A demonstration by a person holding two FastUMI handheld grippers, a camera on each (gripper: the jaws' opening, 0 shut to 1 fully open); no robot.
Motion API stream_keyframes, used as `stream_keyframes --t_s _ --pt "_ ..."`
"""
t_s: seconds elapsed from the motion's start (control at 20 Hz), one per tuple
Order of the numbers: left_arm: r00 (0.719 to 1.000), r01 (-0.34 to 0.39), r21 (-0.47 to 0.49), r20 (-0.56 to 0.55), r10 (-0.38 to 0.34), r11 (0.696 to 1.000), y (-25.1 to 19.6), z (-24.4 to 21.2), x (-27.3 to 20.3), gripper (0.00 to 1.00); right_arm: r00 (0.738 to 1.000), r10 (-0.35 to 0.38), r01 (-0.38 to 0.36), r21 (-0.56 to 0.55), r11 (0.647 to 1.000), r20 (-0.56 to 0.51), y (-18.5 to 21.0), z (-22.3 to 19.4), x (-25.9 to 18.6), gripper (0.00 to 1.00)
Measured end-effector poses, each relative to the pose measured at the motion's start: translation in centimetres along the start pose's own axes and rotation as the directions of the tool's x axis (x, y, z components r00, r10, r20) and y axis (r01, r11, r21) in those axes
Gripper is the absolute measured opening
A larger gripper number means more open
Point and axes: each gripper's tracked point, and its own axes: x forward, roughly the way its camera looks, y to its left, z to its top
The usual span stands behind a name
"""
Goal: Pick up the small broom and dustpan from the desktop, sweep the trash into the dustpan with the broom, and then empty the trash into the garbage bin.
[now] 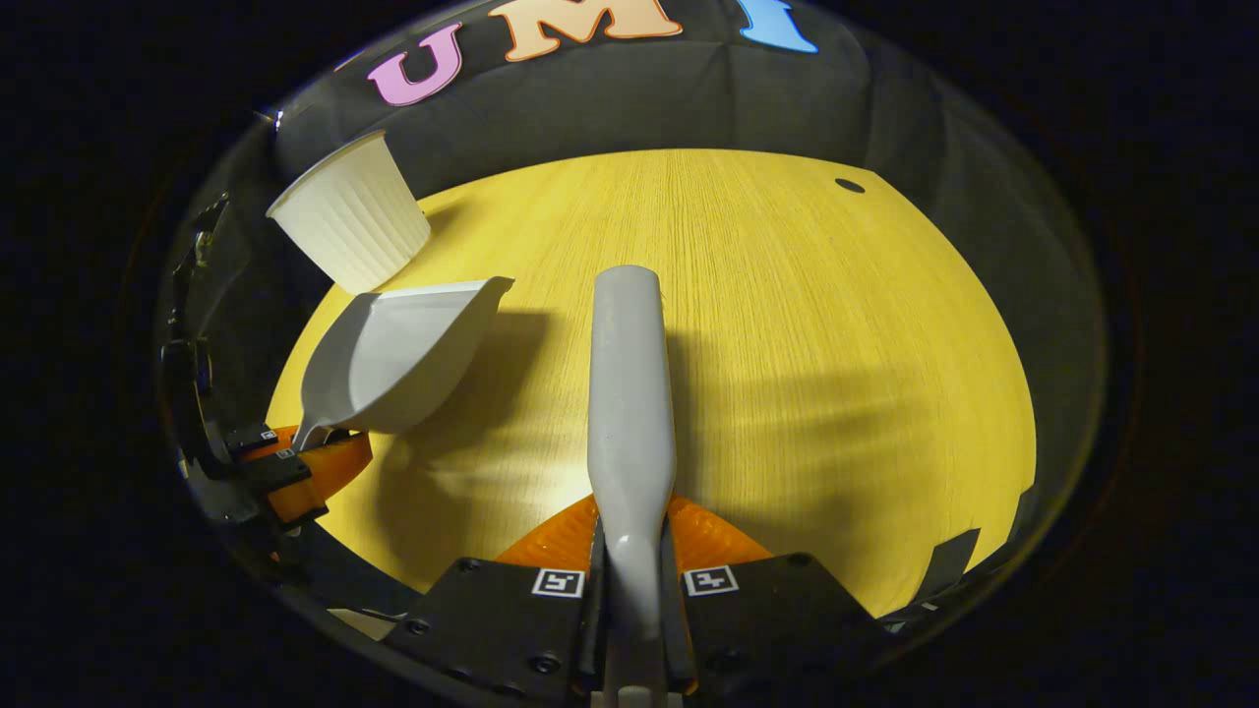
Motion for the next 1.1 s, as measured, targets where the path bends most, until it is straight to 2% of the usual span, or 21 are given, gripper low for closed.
stream_keyframes --t_s 0.1,0.2,0.6,0.65,0.7,0.75,0.8,0.85,0.9,0.95,1.0,1.1 --pt "1.0 0.008 -0.015 -0.026 -0.008 1.0 -0.1 -0.6 0.1 0.29 1.0 0.001 -0.001 0.001 1.0 -0.017 0.5 0.9 -0.3 0.22" --pt "0.999 0.003 -0.039 -0.05 -0.004 0.999 0.1 -1.4 0.5 0.28 0.999 -0.009 0.008 -0.009 1.0 -0.034 -0.6 2.6 -1.8 0.22" --pt "0.999 -0.04 -0.007 -0.031 0.04 0.999 -0.1 -1.2 0.4 0.31 0.999 0.011 -0.011 0.001 1.0 -0.046 -0.6 1.4 -1.4 0.22" --pt "0.999 -0.045 0.005 -0.026 0.045 0.999 0.0 -1.1 0.4 0.33 0.998 0.034 -0.033 0.01 0.999 -0.05 -0.3 1.4 -1.6 0.24" --pt "0.998 -0.051 0.01 -0.03 0.051 0.999 0.1 -1.3 0.4 0.34 0.997 0.056 -0.055 0.021 0.998 -0.055 0.3 1.5 -1.9 0.39" --pt "0.998 -0.053 0.01 -0.03 0.053 0.999 0.1 -1.2 0.0 0.37 0.996 0.071 -0.069 0.026 0.997 -0.054 0.8 1.5 -2.1 0.5" --pt "0.998 -0.045 0.005 -0.038 0.045 0.999 0.0 -1.3 0.1 0.49 0.995 0.08 -0.079 0.025 0.997 -0.056 1.3 1.5 -2.1 0.75" --pt "0.998 -0.035 -0.007 -0.047 0.035 0.999 -0.3 -1.7 -0.2 0.59 0.995 0.087 -0.086 0.023 0.996 -0.056 1.5 1.4 -1.8 0.77" --pt "0.998 -0.028 -0.016 -0.055 0.027 0.999 -0.5 -2.0 -0.6 0.72 0.994 0.09 -0.089 0.019 0.996 -0.054 1.6 1.4 -2.3 0.94" --pt "0.998 -0.027 -0.02 -0.061 0.025 0.999 -0.6 -2.4 -1.0 0.78 0.995 0.09 -0.09 0.016 0.996 -0.046 1.5 1.5 -2.6 0.94" --pt "0.998 -0.03 -0.022 -0.056 0.029 0.999 -0.6 -2.6 -1.4 0.92 0.995 0.092 -0.092 0.016 0.996 -0.034 1.5 1.8 -2.9 0.93" --pt "0.999 -0.045 -0.018 -0.006 0.045 0.999 -0.2 -2.1 -2.3 1.0 0.995 0.098 -0.099 0.02 0.995 0.008 1.3 2.6 -3.9 0.93"
